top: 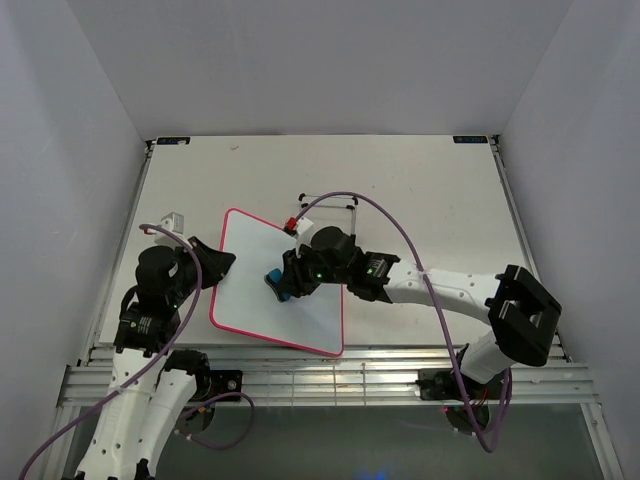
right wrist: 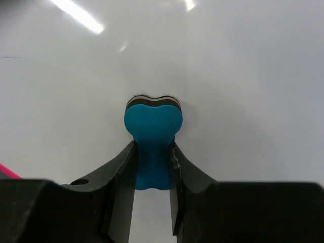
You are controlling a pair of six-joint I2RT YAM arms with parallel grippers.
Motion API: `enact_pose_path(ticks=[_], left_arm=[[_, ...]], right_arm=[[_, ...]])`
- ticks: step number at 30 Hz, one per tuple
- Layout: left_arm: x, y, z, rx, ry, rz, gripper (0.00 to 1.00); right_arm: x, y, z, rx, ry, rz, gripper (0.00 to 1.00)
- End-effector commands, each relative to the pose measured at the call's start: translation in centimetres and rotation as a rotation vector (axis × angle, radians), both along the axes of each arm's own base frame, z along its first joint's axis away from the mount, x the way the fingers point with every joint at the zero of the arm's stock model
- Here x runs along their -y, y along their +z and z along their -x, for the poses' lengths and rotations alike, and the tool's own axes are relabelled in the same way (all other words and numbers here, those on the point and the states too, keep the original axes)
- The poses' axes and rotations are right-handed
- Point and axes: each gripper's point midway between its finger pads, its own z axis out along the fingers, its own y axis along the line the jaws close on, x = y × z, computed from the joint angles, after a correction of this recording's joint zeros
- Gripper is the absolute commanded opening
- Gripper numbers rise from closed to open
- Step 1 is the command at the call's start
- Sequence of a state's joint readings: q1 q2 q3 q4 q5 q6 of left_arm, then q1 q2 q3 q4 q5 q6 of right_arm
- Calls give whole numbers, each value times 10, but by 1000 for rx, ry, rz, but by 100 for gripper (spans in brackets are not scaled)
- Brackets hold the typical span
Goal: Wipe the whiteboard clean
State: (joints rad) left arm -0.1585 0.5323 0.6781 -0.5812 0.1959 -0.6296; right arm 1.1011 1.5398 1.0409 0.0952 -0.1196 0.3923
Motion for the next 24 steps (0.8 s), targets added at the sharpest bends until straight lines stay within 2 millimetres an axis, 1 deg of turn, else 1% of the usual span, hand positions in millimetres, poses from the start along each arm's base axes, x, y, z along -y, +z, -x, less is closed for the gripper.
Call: enact_pose_path(ticks=[1, 2, 4, 5, 6, 8, 11, 13, 15, 16, 17, 18, 19, 20, 21, 22, 23, 24], left_arm=[[1, -3, 2, 11, -35, -49, 0], [1, -3, 3, 10, -35, -49, 0], [0, -2, 3, 16, -33, -48, 0], [0, -2, 3, 18, -34, -49, 0], [0, -1, 3, 19, -35, -47, 0], [0, -1, 4, 23, -37, -47, 0], [1, -1, 3, 20, -36, -46, 0], [1, -2, 3, 18, -36, -47, 0], [1, -2, 3, 16, -36, -48, 0], [1, -2, 3, 16, -36, -47, 0], [0, -1, 3, 18, -35, -49, 0], [0, -2, 3, 15, -35, -48, 0], [1, -2, 3, 14, -36, -47, 0], [1, -4, 2, 8, -35, -49, 0], [1, -4, 2, 7, -38, -49, 0], [1, -5, 2, 1, -39, -50, 0], [1, -5, 2, 0, -40, -50, 0], [1, -7, 1, -7, -38, -50, 0]], right_arm=[[46, -73, -8, -67, -97, 250, 8], [63, -90, -11, -86, -126, 301, 8], [83, -104, -14, -107, -158, 342, 8], [103, -120, -18, -126, -196, 380, 9], [114, -121, -24, -115, -237, 391, 9], [135, -134, -30, -146, -279, 414, 9], [140, -132, -37, -144, -291, 410, 9], [124, -119, -36, -155, -243, 365, 9], [92, -96, -29, -174, -155, 231, 8], [77, -81, -27, -170, -113, 153, 8], [53, -56, -18, -156, -25, 28, 8], [42, -45, -14, -174, -7, -23, 8], [28, -24, -14, -151, 20, -77, 8], [14, -13, -4, -138, 62, -105, 8], [4, -7, 0, -130, 84, -112, 8], [-11, 16, 0, -97, 109, -155, 8], [-22, 24, 13, -93, 155, -172, 8], [-32, 23, 16, -97, 172, -169, 8]])
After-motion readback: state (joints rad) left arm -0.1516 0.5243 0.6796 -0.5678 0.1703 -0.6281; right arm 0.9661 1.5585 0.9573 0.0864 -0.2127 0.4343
